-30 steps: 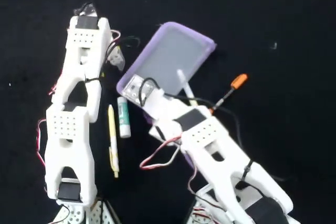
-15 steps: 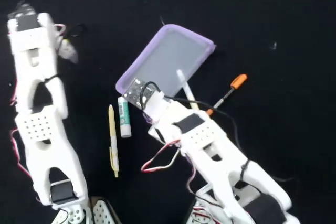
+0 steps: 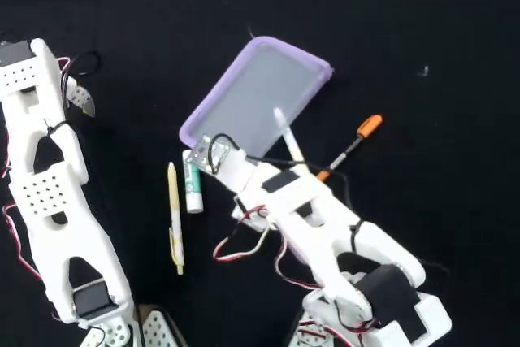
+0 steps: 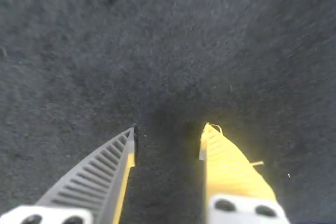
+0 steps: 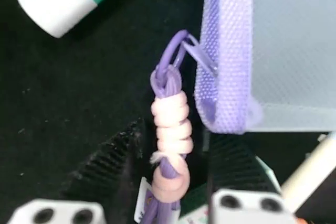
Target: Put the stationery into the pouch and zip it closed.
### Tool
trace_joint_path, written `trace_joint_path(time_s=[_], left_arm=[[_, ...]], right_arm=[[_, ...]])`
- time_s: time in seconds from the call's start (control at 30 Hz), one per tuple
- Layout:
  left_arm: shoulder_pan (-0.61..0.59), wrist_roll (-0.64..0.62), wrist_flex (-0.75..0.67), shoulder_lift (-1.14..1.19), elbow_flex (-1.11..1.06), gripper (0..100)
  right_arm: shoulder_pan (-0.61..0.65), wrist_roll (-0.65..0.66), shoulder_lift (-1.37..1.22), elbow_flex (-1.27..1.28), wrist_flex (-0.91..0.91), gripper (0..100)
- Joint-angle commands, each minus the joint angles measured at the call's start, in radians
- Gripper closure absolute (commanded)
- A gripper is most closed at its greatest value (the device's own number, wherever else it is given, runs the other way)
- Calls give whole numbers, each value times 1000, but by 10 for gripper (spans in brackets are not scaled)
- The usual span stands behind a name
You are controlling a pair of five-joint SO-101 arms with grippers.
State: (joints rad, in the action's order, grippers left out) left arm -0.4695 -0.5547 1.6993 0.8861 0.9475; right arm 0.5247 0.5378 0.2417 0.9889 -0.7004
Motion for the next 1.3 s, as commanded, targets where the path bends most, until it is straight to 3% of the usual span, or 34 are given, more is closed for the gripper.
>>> trace_joint_path(time_s=[0.0,0.27,0.7,0.87,1.03,1.27], left_arm=[[1,-12,-14,-15,59,791],[13,-12,-14,-9,53,791],[160,-12,21,-21,65,791],[186,-14,23,-21,186,791],[191,-26,60,-21,452,791],[355,-89,61,-14,593,791]], right_arm=[[-61,8,62,-76,-41,990],[-98,14,130,-99,-92,988],[-101,15,326,-404,-466,988],[-101,17,366,-426,-512,988],[-103,17,403,-417,-525,988],[-103,17,472,-414,-528,988]])
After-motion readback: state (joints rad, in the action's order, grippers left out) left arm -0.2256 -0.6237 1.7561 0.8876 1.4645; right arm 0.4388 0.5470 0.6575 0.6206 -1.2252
